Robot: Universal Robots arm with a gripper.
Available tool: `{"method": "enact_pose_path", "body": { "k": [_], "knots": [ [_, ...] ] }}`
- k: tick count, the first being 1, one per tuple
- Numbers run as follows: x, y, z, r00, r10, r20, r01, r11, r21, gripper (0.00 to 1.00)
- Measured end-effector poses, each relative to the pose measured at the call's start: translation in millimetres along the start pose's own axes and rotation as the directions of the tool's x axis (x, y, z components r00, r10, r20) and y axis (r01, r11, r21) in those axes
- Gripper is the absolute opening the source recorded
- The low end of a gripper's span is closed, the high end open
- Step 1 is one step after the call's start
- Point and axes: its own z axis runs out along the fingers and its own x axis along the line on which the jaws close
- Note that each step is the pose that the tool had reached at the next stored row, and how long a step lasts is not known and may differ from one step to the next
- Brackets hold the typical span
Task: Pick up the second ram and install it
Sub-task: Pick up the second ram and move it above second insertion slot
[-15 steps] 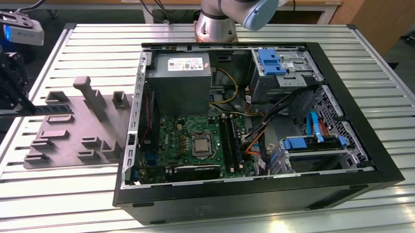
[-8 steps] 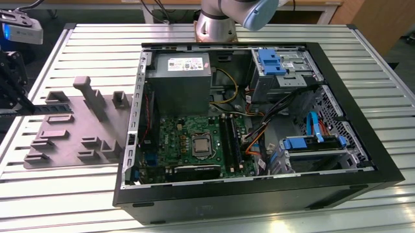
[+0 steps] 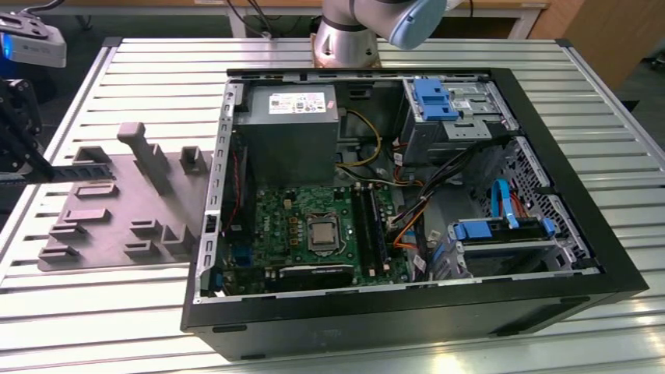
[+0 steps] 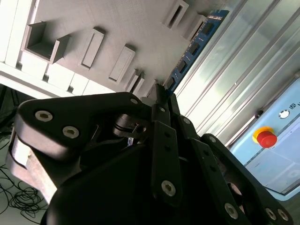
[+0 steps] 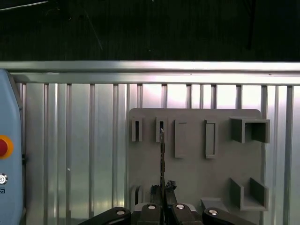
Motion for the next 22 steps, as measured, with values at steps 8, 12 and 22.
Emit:
{"method": "enact_pose_path", "body": {
  "k": [8, 12, 22],
  "knots": [
    [0.1, -0.1, -3.1, 1.0, 0.0, -0.0001, 0.0, 1.0, -0.0001, 0.14],
    [0.3, -0.2, -5.4, 1.0, 0.0, 0.0, 0.0, 1.0, 0.0, 0.14],
    [0.6, -0.4, -12.4, 1.0, 0.0, 0.0, 0.0, 1.0, 0.0, 0.14]
  ]
}}
